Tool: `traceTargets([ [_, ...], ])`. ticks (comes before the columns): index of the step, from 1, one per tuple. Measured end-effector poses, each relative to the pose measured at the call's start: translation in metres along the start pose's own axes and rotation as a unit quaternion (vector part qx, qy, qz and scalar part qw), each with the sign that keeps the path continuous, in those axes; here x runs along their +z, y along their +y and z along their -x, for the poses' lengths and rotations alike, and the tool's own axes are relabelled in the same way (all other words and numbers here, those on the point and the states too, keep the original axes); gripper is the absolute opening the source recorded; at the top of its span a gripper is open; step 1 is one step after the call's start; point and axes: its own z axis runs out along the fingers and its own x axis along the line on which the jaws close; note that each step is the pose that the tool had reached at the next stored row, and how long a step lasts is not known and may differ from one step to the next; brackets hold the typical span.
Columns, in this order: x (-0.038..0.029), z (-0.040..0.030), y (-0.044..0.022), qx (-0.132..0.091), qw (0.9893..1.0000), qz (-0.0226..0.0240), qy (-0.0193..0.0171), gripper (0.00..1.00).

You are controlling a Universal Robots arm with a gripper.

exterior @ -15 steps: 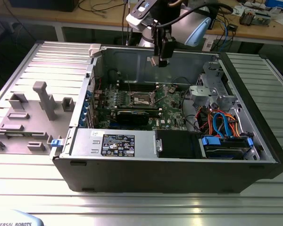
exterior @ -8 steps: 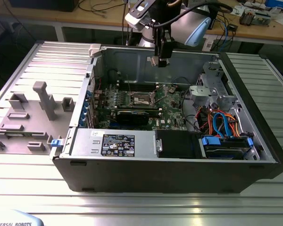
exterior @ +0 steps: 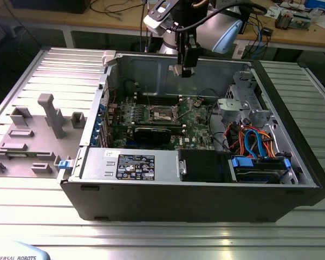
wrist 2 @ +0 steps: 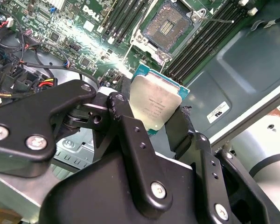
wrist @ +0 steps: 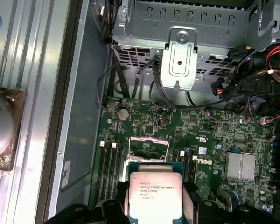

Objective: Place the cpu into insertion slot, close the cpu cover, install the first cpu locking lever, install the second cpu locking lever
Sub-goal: 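Place the cpu into insertion slot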

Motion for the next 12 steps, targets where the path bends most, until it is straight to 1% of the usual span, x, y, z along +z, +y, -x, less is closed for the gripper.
traceTargets([
  [4, 0.0018, 0.0001, -0.0002, 0.0, 1.0, 0.0, 0.0, 0.54],
  [6, 0.0023, 0.0001, -0.0002, 0.004, 1.0, 0.0001, -0.0003, 0.54],
  [9, 0.0029, 0.0001, -0.0002, 0.02, 0.9998, 0.0004, -0.0015, 0.54],
  [10, 0.0031, 0.0001, -0.0003, 0.03, 0.9995, 0.0005, -0.0023, 0.54],
  [12, 0.003, 0.0001, -0.0002, 0.039, 0.9992, 0.0005, -0.003, 0.54],
])
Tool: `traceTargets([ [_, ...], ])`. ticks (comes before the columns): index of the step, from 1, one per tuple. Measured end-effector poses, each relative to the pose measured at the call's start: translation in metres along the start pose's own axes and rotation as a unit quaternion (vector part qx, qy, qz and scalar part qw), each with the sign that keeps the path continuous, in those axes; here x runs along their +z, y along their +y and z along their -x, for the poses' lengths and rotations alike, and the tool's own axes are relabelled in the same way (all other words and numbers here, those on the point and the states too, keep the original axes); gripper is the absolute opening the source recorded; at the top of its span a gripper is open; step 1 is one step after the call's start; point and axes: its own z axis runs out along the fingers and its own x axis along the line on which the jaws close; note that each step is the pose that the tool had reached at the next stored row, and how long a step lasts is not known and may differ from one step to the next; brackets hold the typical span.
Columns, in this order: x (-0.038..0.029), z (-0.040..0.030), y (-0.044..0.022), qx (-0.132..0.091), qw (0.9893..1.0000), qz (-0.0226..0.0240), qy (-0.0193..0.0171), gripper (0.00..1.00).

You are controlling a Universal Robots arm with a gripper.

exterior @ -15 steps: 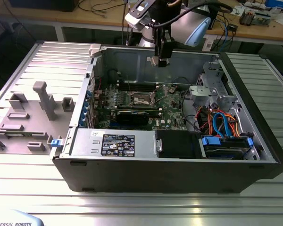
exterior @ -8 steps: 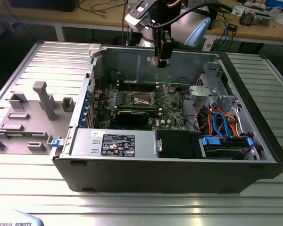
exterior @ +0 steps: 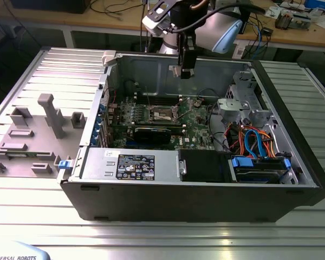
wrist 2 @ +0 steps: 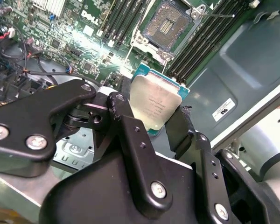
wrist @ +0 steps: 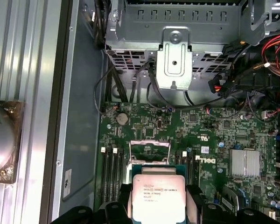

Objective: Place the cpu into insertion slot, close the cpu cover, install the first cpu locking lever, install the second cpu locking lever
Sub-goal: 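Place the cpu into insertion slot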

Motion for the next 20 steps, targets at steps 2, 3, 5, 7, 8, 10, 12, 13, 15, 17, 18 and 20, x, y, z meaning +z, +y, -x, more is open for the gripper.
traceTargets([
  [2, 0.0001, 0.0, 0.0, 0.0, 1.0, 0.0001, 0.0, 0.54],
  [3, 0.0001, 0.0, 0.0, 0.001, 1.0, 0.0001, 0.0, 0.54],
  [5, 0.0001, 0.0, 0.0, 0.001, 1.0, 0.0001, 0.0, 0.54],
  [7, 0.0001, 0.0, 0.0, 0.001, 1.0, 0.0001, 0.0, 0.54],
  [8, 0.0001, 0.0, 0.0, 0.001, 1.0, 0.0001, 0.0, 0.54],
  [10, 0.0005, 0.0, 0.0, 0.001, 1.0, 0.0001, 0.0, 0.54],
  [12, 0.0011, 0.0, -0.0001, 0.001, 1.0, 0.0001, 0.0, 0.54],
  [13, 0.0018, 0.0, -0.0001, 0.001, 1.0, 0.0001, 0.0, 0.54],
  [15, 0.0032, 0.0, -0.0003, 0.001, 1.0, 0.0001, 0.0001, 0.54],
  [17, 0.0061, 0.0, -0.0012, 0.005, 1.0, 0.0002, -0.0004, 0.54],
  [18, 0.007, 0.0, -0.0015, 0.01, 1.0, 0.0002, -0.0008, 0.54],
  [20, 0.0077, 0.0, -0.0021, 0.016, 0.9999, 0.0003, -0.0014, 0.54],
])
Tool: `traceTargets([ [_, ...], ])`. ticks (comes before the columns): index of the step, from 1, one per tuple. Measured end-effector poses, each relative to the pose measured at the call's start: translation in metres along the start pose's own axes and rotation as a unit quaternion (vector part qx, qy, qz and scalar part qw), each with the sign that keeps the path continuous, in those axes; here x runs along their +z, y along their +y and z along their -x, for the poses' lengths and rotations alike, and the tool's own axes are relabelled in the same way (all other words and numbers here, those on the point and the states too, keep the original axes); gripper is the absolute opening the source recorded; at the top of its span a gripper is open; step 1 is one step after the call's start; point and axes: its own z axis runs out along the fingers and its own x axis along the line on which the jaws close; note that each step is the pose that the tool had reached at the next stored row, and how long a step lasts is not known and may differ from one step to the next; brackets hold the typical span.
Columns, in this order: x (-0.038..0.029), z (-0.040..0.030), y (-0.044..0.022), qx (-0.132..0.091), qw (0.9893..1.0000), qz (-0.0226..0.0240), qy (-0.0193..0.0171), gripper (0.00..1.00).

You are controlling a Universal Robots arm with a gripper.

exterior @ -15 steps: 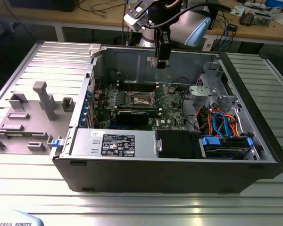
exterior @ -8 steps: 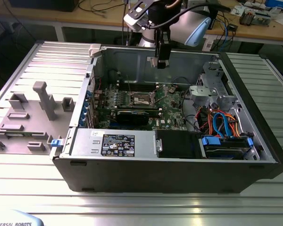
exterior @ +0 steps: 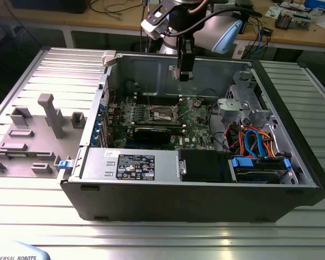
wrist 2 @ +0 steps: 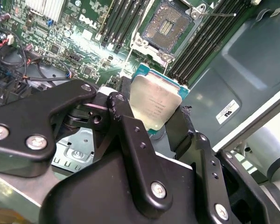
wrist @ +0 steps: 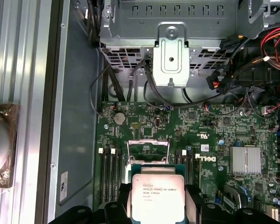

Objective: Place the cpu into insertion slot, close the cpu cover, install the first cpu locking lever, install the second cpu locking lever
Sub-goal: 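Place the cpu into insertion slot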

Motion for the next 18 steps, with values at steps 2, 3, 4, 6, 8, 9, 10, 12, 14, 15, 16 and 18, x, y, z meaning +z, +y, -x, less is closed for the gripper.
traceTargets([
  [2, 0.0002, 0.0, 0.0, 0.001, 1.0, 0.0, 0.0, 0.54],
  [3, 0.0004, 0.0, -0.0001, 0.001, 1.0, 0.0001, 0.0, 0.54],
  [4, 0.0005, 0.0, -0.0001, 0.001, 1.0, 0.0001, 0.0, 0.54],
  [6, 0.0005, 0.0, -0.0001, 0.001, 1.0, 0.0001, 0.0, 0.54],
  [8, 0.0006, 0.0, -0.0001, 0.001, 1.0, 0.0001, 0.0, 0.54],
  [9, 0.0006, 0.0, -0.0001, 0.001, 1.0, 0.0001, 0.0, 0.54],
  [10, 0.0006, 0.0, -0.0001, 0.001, 1.0, 0.0001, 0.0, 0.54],
  [12, 0.0006, 0.0, -0.0002, 0.001, 1.0, 0.0001, 0.0, 0.54],
  [14, 0.0013, -0.0001, -0.0008, 0.001, 1.0, 0.0002, 0.0002, 0.54],
  [15, 0.0019, 0.0, -0.0012, 0.001, 1.0, 0.0002, 0.0002, 0.54],
  [16, 0.0032, 0.0, -0.0016, 0.001, 1.0, 0.0001, 0.0, 0.54],
  [18, 0.0082, 0.0001, -0.0036, 0.003, 1.0, 0.0002, -0.0001, 0.54],
])
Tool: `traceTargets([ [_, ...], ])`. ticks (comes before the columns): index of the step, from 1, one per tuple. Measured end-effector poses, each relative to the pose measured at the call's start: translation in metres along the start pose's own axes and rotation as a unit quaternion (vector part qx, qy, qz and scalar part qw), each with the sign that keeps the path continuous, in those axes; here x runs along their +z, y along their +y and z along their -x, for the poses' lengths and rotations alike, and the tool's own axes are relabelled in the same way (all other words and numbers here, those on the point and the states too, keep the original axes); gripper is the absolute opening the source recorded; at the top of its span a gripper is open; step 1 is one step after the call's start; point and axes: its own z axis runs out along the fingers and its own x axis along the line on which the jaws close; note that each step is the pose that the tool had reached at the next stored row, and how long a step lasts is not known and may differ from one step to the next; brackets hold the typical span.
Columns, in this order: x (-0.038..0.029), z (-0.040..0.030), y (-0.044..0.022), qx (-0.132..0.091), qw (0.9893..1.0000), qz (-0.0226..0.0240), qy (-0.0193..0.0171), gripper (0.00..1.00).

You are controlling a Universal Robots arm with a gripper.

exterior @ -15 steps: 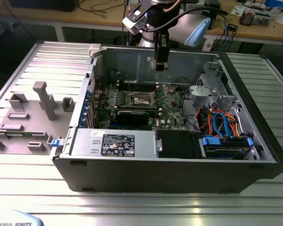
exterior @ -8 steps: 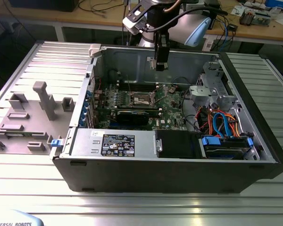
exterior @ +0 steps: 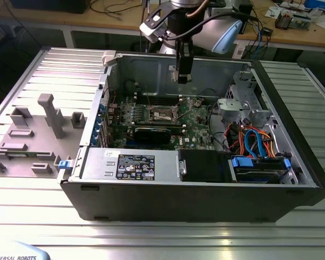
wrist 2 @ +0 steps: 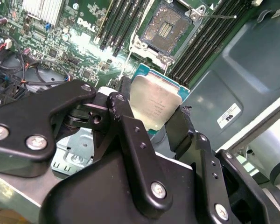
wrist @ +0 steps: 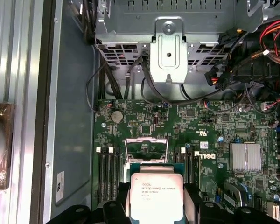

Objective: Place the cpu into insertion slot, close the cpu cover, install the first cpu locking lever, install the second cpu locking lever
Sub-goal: 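Place the cpu into insertion slot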

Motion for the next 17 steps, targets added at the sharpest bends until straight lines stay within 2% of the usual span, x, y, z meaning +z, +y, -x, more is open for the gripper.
traceTargets([
  [8, 0.0185, 0.0002, -0.0136, 0.002, 1.0, 0.0, -0.0002, 0.54],
  [11, 0.0242, 0.0003, -0.0167, 0.002, 1.0, 0.0, -0.0002, 0.54],
  [17, 0.0263, 0.0003, -0.0176, 0.002, 1.0, 0.0, -0.0002, 0.54],
])
